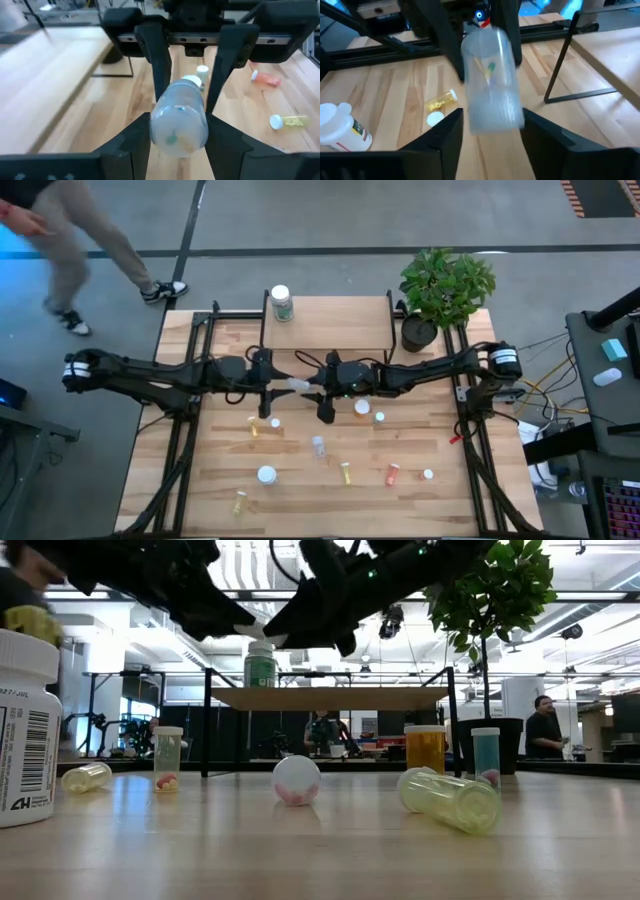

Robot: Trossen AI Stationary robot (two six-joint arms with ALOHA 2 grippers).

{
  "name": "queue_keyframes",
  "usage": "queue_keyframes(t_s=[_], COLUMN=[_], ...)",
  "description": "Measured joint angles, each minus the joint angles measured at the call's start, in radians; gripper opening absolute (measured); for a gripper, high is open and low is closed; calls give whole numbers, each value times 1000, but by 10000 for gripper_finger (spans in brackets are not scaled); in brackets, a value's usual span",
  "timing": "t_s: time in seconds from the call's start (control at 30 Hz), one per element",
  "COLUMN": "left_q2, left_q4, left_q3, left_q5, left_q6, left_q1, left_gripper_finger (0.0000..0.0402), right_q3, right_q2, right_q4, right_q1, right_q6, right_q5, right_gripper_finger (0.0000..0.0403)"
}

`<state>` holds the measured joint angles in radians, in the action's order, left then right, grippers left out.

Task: Pick and place medicine bottles onto shelf by color
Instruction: Put the transparent pill bottle on the shelf

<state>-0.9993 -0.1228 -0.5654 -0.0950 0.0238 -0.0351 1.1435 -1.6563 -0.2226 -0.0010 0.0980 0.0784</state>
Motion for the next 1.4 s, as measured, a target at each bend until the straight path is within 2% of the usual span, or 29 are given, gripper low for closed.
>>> queue_keyframes(t_s=[0.27, 0.43, 0.53, 0.63, 0.73, 0.83, 0.97, 1.4], left_q2=[90, 143, 179, 187, 162, 116, 44, -198], left_q4=[-30, -187, -354, -592, -823, -992, -1123, -1335], left_q3=[13, 76, 148, 231, 302, 346, 354, 296], left_q5=[-54, -44, -21, 22, 41, 41, 41, 42], left_q6=[20, 34, 31, 2, -24, -40, -43, -45], left_q1=[-1, -1, -1, -1, 0, -1, -1, -1], left_gripper_finger=[138, 138, 138, 138, 138, 138, 138, 138], right_q3=[-2, -71, -145, -232, -294, -311, -288, -183], right_q2=[25, 36, 54, 60, 52, 35, 13, -30], right_q4=[0, -156, -326, -598, -857, -988, -984, -908], right_q1=[0, -7, -19, -21, -19, -27, -26, -30], right_q6=[-23, -39, -22, -25, -28, -21, -31, -62], right_q5=[1, 0, -12, -30, -37, -34, -48, -83], right_gripper_finger=[272, 296, 295, 290, 285, 282, 282, 281])
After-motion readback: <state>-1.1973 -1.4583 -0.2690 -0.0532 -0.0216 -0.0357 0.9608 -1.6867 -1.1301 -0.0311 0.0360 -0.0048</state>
